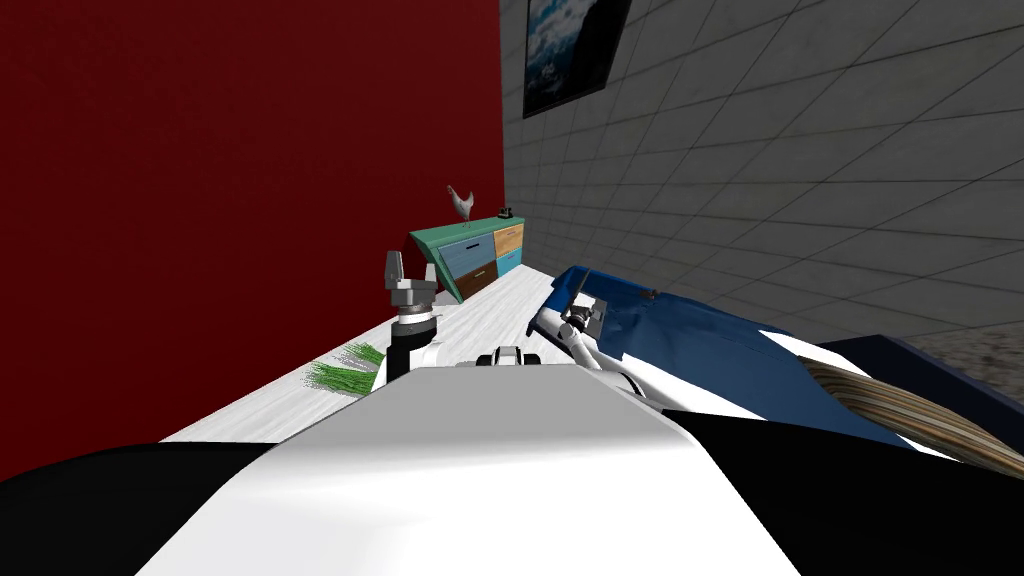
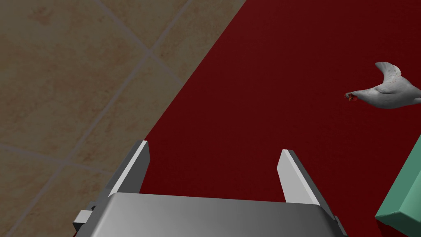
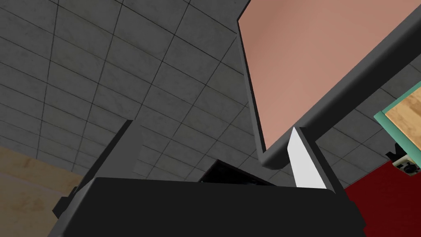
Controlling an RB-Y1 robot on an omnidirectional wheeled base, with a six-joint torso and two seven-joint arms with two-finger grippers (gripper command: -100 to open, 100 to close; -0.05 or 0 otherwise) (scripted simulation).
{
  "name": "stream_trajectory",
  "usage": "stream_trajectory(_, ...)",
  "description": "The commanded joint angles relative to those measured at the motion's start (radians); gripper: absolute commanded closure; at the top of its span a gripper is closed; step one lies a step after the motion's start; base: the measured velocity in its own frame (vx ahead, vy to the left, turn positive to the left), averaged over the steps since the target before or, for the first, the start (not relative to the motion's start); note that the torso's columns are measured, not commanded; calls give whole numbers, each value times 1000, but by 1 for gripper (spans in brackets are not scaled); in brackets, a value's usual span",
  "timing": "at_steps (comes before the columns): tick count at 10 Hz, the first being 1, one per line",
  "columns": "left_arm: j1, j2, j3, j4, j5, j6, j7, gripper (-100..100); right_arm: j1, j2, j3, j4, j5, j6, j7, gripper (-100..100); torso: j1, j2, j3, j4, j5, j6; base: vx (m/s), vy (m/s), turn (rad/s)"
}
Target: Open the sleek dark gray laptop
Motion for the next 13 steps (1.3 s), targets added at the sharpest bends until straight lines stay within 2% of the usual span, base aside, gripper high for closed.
stream_trajectory(1,0,0,0,0,0,0,0,0,4,-21,-12,2,15,-21,45,-100,-2,3,2,1,0,0,77,109,-30)
stream_trajectory(7,0,0,0,0,0,0,0,0,1,-83,-38,35,57,-66,143,-100,1,-1,0,0,0,0,76,112,-32)
stream_trajectory(9,0,0,0,0,0,0,0,0,-3,-75,-35,37,53,-59,135,-100,-3,2,1,0,-1,0,25,32,-3)
stream_trajectory(10,0,0,0,0,0,0,0,0,-3,-75,-35,37,53,-59,134,100,-4,3,2,1,-1,0,5,5,0)
stream_trajectory(11,0,0,0,0,0,0,0,0,2,-52,-28,20,36,-44,88,100,-2,3,2,1,-1,0,-66,-115,44)
stream_trajectory(13,0,0,0,0,0,0,0,0,5,-40,-24,12,27,-37,66,100,-4,3,2,1,-1,0,-70,-128,19)
